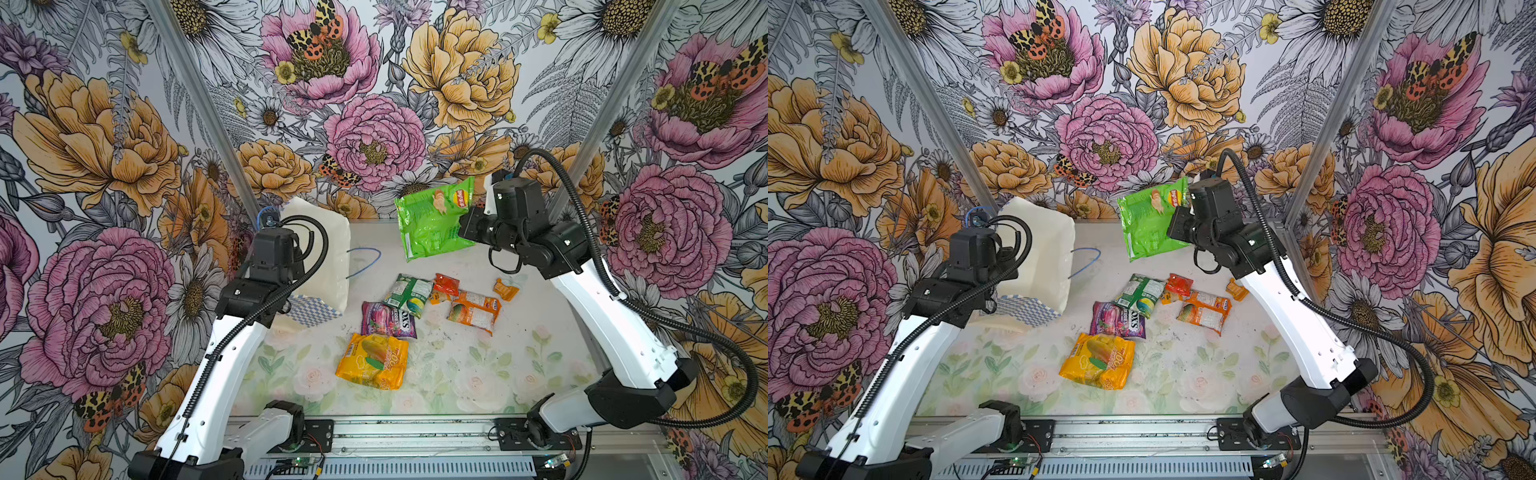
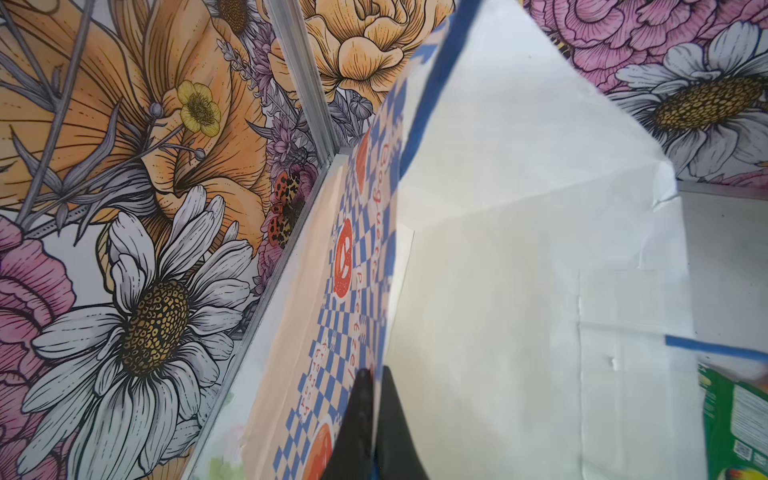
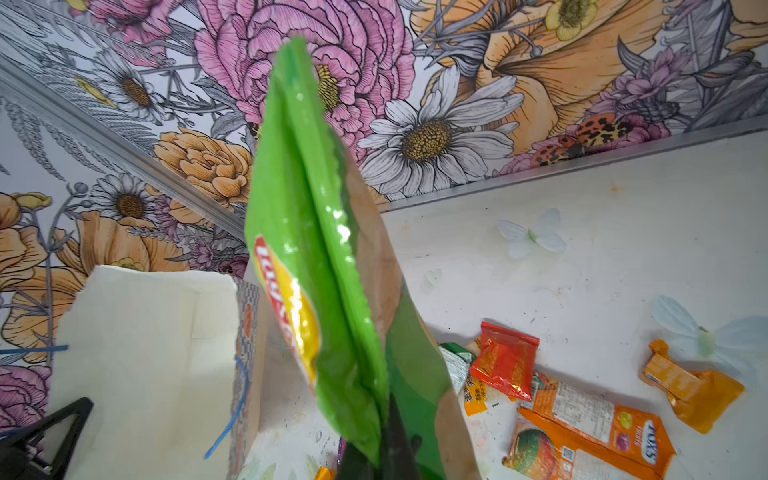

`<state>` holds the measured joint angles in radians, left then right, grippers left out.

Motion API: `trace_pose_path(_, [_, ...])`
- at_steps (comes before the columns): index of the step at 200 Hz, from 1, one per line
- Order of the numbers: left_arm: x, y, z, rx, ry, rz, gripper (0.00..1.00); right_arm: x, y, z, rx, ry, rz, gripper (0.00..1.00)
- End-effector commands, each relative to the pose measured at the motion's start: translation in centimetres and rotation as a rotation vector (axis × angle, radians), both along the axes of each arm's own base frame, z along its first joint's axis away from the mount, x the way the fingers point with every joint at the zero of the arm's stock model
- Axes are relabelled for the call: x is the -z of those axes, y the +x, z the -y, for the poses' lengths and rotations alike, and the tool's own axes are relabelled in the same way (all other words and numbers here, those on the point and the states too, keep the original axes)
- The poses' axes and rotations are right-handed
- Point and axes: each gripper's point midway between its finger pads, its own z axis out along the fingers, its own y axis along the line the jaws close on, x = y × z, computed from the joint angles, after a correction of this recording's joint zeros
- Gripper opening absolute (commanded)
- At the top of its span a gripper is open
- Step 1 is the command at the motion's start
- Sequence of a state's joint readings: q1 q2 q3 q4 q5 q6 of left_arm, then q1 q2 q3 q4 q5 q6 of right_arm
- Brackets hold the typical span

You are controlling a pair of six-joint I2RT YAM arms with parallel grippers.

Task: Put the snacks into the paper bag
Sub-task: 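Lift the green chip bag with the right gripper toward the paper bag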

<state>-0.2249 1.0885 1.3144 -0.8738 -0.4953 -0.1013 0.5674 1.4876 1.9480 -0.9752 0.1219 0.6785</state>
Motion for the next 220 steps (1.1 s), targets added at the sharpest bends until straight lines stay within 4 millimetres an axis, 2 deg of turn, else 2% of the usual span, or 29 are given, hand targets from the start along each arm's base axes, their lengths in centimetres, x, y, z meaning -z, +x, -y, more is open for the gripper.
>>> trace_pose_path(1, [-1.0, 0.0, 0.0, -0.013, 0.039, 0.002, 0.0, -3.7, -0.1, -1.2, -0.028, 0.041, 0.102, 0.0])
trace_pose_path(35, [0.3, 0.8, 1.9, 0.021, -0.007, -0.045, 0.0, -5.7, -1.5, -4.4, -0.113, 0.091, 0.128, 0.0])
trace_pose_path(61, [1.1, 1.2, 4.1, 0.064, -0.024, -0.065, 0.0, -7.2, -2.4, -6.5, -0.173, 0.131, 0.148, 0.0])
trace_pose_path(98, [1.1, 1.6, 4.6, 0.054, -0.046, -0.069, 0.0, -8.6, -3.3, -9.4, -0.227, 0.161, 0.17, 0.0])
trace_pose_path(114, [1.0, 1.7, 4.8, 0.055, -0.041, -0.067, 0.0, -8.9, -3.0, -9.4, -0.213, 0.162, 0.18, 0.0])
trace_pose_path(132, [0.9, 1.6, 4.4, 0.039, -0.024, -0.063, 0.0, -9.7, -2.7, -8.5, -0.173, 0.145, 0.215, 0.0])
trace_pose_path(155, [0.3, 1.2, 3.1, -0.011, 0.029, -0.05, 0.0, -11.2, -2.5, -6.3, -0.091, 0.101, 0.284, 0.0])
trace_pose_path(179, [-0.6, 0.6, 0.5, -0.119, 0.16, -0.047, 0.0, -12.3, -2.7, -5.2, -0.06, 0.094, 0.318, 0.0])
trace_pose_path(185, [-0.7, 0.5, 0.2, -0.13, 0.173, -0.046, 0.0, -12.5, -2.9, -5.2, -0.068, 0.107, 0.318, 0.0])
trace_pose_path(189, [-0.8, 0.4, 0.1, -0.133, 0.172, -0.043, 0.0, -12.5, -3.6, -6.2, -0.1, 0.119, 0.312, 0.0])
trace_pose_path(198, [-1.1, 0.3, 0.1, -0.131, 0.161, -0.033, 0.0, -12.4, -3.9, -6.8, -0.119, 0.13, 0.306, 0.0])
trace_pose_path(220, [-1.5, 0.4, 0.7, -0.119, 0.147, -0.019, 0.0, -11.1, -4.4, -9.7, -0.181, 0.132, 0.27, 0.0])
